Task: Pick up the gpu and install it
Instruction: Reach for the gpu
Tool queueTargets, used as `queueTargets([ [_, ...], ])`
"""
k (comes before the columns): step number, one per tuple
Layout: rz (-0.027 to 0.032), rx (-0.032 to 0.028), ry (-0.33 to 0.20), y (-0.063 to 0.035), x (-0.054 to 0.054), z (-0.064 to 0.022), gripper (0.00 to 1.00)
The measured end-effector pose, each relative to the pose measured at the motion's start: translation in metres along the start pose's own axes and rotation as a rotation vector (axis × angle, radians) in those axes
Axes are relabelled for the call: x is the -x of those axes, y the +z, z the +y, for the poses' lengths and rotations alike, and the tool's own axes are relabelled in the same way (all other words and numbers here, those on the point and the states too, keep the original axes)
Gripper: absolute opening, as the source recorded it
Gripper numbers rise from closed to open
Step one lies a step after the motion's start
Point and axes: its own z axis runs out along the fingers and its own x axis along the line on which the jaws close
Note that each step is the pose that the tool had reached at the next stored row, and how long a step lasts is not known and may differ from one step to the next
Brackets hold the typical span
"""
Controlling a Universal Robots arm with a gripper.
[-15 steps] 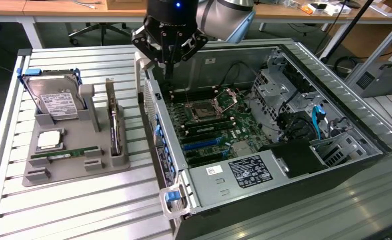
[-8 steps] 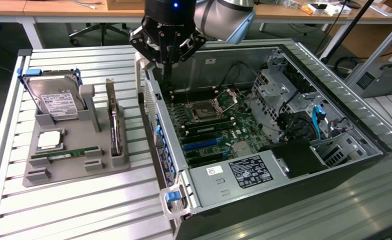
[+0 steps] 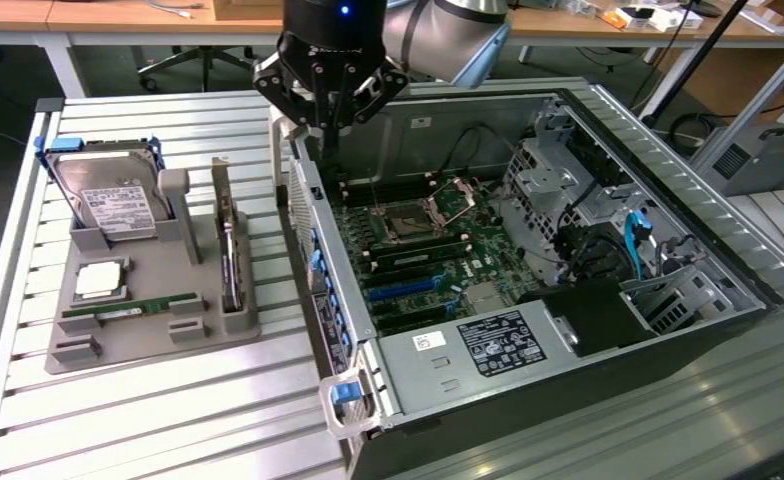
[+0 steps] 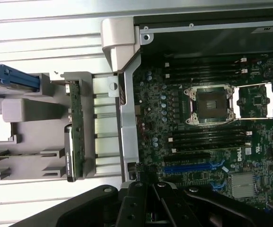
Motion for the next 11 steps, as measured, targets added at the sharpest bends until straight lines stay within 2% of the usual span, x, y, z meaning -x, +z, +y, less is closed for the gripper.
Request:
queueTargets([
  [11,-0.0001,-0.0001,0.000,-0.0001,-0.0051,-0.0004,0.11],
])
